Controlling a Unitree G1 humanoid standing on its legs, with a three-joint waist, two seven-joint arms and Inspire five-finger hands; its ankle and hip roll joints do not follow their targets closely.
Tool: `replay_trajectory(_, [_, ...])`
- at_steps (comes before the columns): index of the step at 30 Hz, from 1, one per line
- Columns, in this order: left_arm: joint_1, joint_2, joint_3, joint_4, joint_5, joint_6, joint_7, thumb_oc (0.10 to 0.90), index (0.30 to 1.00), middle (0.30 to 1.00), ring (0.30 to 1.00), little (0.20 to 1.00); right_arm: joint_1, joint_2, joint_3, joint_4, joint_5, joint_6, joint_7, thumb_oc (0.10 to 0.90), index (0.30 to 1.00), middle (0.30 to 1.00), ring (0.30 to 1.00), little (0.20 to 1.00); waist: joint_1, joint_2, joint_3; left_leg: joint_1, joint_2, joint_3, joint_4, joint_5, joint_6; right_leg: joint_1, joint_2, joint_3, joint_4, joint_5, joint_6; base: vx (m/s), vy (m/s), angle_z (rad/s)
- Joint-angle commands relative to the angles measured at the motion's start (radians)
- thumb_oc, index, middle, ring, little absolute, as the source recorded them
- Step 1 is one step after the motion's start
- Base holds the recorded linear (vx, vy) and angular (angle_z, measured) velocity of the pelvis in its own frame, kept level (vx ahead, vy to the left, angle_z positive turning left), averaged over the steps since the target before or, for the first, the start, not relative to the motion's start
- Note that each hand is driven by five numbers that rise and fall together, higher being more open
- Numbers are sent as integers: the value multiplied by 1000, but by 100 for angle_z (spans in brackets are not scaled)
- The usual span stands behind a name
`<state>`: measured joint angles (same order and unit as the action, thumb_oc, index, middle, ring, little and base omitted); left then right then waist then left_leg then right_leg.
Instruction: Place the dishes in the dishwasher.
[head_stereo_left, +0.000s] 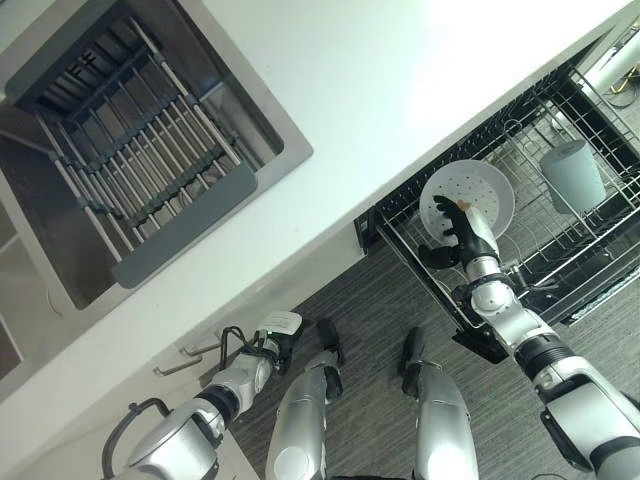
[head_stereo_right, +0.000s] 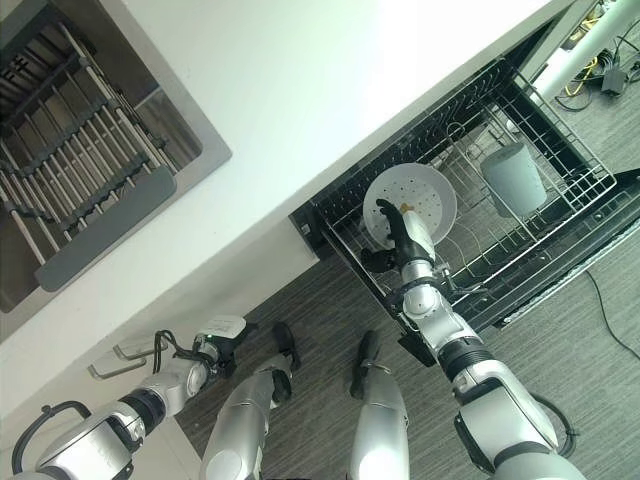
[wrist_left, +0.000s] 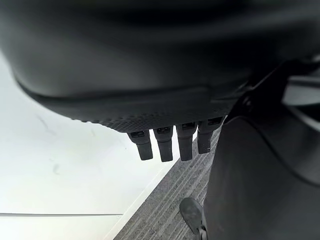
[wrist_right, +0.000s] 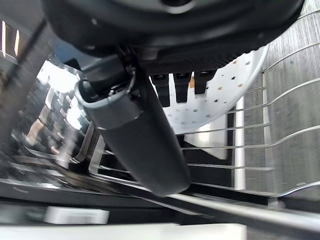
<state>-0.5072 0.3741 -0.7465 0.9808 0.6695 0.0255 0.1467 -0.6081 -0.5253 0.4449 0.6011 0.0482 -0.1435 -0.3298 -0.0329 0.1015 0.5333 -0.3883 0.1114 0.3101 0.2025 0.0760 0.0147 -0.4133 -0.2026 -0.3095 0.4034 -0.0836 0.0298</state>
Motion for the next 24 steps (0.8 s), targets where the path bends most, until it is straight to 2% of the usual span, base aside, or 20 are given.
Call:
replay_trajectory(1, [26, 2, 53, 1, -90, 12, 78, 800, 900, 900, 900, 900, -20, 7, -62, -166, 3, -178, -190, 800, 900, 900, 900, 900, -23, -9, -13, -8, -6, -91, 97, -197, -55, 41, 62, 63, -23, -96, 65, 27, 102, -6])
replay_trajectory(3, [47, -10, 83, -15, -68, 7, 108, 800, 900, 900, 900, 900, 88, 18, -125, -327, -105, -231, -268, 800, 900, 900, 900, 900, -53, -13, -13, 8, -4, -80, 97, -200, -55, 46, 65, 80, -22, -97, 65, 31, 123, -9])
replay_trajectory(4, [66, -16, 90, -25, -74, 10, 128, 800, 900, 900, 900, 900, 125, 18, -143, -363, -139, -283, -310, 800, 900, 900, 900, 900, -62, -13, -13, 18, -2, -74, 97, -203, -54, 53, 64, 87, -23, -99, 64, 32, 86, -16])
replay_trajectory(7, [99, -26, 107, -20, -100, -17, 166, 800, 900, 900, 900, 900, 171, 18, -179, -425, -171, -400, -408, 800, 900, 900, 900, 900, -71, -13, -17, 37, 3, -67, 97, -210, -52, 72, 65, 94, -28, -102, 66, 36, 30, -23])
replay_trajectory(8, [132, -35, 124, -12, -134, -38, 206, 800, 900, 900, 900, 900, 231, 11, -225, -487, -208, -479, -459, 800, 900, 900, 900, 900, -79, -14, -32, 55, 6, -66, 97, -220, -53, 98, 67, 102, -46, -102, 70, 64, 9, -21])
replay_trajectory(14, [205, -40, 176, 2, -181, -74, 232, 800, 900, 900, 900, 900, 328, -9, -310, -606, -191, -566, -450, 800, 900, 900, 900, 900, -92, -15, -74, 83, 25, -53, 97, -234, -63, 162, 64, 98, -103, -93, 75, 55, -18, -7])
replay_trajectory(16, [226, -47, 191, 18, -198, -87, 239, 800, 900, 900, 900, 900, 345, -15, -343, -666, -223, -568, -490, 800, 900, 900, 900, 900, -97, -17, -88, 91, 31, -45, 97, -237, -67, 175, 63, 96, -103, -100, 74, 46, -32, -4])
replay_trajectory(19, [249, -51, 217, 31, -224, -101, 229, 800, 900, 900, 900, 900, 371, -30, -406, -742, -272, -519, -567, 800, 900, 900, 900, 900, -104, -20, -103, 102, 37, -36, 97, -241, -69, 191, 62, 96, -103, -108, 73, 64, -29, -1])
replay_trajectory(20, [265, -57, 232, 39, -253, -103, 224, 800, 900, 900, 900, 900, 387, -44, -446, -764, -297, -469, -619, 800, 900, 900, 900, 900, -107, -22, -112, 110, 39, -32, 97, -244, -68, 199, 61, 95, -103, -111, 72, 71, -31, -1])
replay_trajectory(22, [287, -59, 259, 47, -299, -112, 215, 800, 900, 900, 900, 900, 407, -72, -512, -778, -314, -412, -680, 800, 900, 900, 900, 900, -111, -26, -118, 118, 41, -25, 97, -246, -67, 209, 57, 91, -103, -115, 70, 64, -32, 0])
replay_trajectory(24, [316, -57, 312, 61, -366, -139, 202, 800, 900, 900, 900, 900, 454, -112, -626, -778, -345, -334, -790, 800, 900, 900, 900, 900, -117, -31, -123, 127, 48, -10, 97, -247, -66, 216, 47, 82, -103, -115, 70, 44, -29, 1])
